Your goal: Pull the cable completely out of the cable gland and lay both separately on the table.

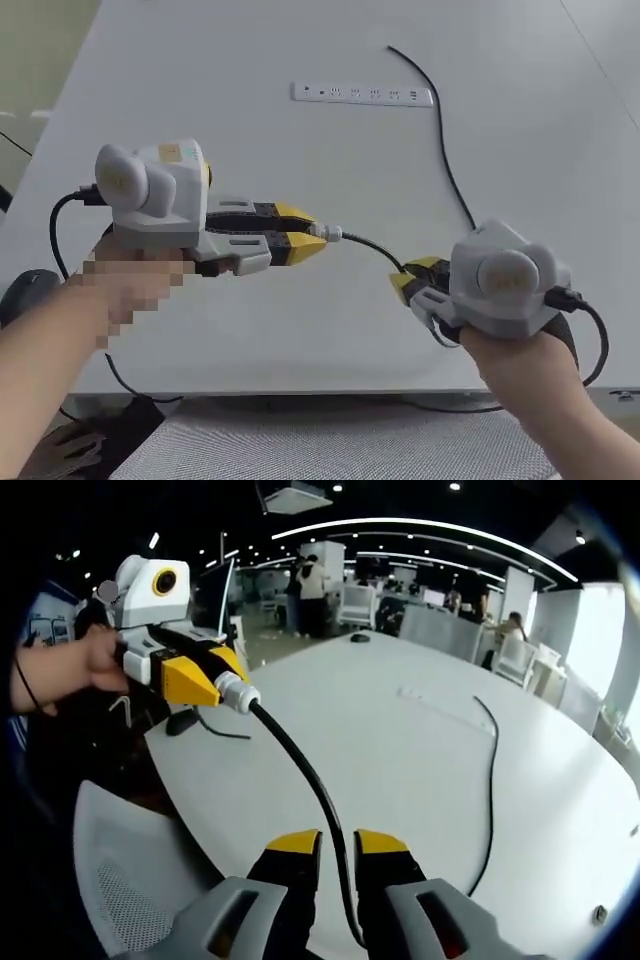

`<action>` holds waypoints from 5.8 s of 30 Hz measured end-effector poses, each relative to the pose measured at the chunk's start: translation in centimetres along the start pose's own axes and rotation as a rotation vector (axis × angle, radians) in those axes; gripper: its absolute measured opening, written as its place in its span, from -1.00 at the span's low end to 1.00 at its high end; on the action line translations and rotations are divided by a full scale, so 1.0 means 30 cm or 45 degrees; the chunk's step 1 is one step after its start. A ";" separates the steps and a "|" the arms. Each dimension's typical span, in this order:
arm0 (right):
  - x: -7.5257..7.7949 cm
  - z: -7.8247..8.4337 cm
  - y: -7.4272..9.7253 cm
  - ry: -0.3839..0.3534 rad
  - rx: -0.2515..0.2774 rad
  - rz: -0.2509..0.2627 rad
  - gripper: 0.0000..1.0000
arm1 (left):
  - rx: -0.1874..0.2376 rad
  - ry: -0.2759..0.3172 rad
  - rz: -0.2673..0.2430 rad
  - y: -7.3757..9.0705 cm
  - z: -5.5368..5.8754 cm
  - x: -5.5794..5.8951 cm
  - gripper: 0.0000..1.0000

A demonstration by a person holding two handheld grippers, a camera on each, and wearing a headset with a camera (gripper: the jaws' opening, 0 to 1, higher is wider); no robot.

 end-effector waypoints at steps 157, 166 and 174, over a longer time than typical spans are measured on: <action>-0.126 -0.184 -0.078 0.534 0.037 -0.224 -0.78 | -0.018 0.030 0.003 -0.008 0.018 -0.015 -0.70; -0.137 -0.189 -0.079 0.609 0.048 -0.247 -0.95 | -0.020 0.024 0.014 -0.015 0.017 -0.006 -0.70; -0.129 -0.183 -0.080 0.600 0.052 -0.239 -0.98 | -0.023 0.012 0.016 -0.018 0.014 -0.004 -0.70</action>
Point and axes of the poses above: the centre of the closed fingertips' face, and the gripper's own axes: y roughly backward along the fingers, x roughly to its right, z roughly out of its underside, the point moved 4 cm from there along y, roughly backward along the fingers, and after that the axes turned 10 degrees about x, right-handed, at the moved point
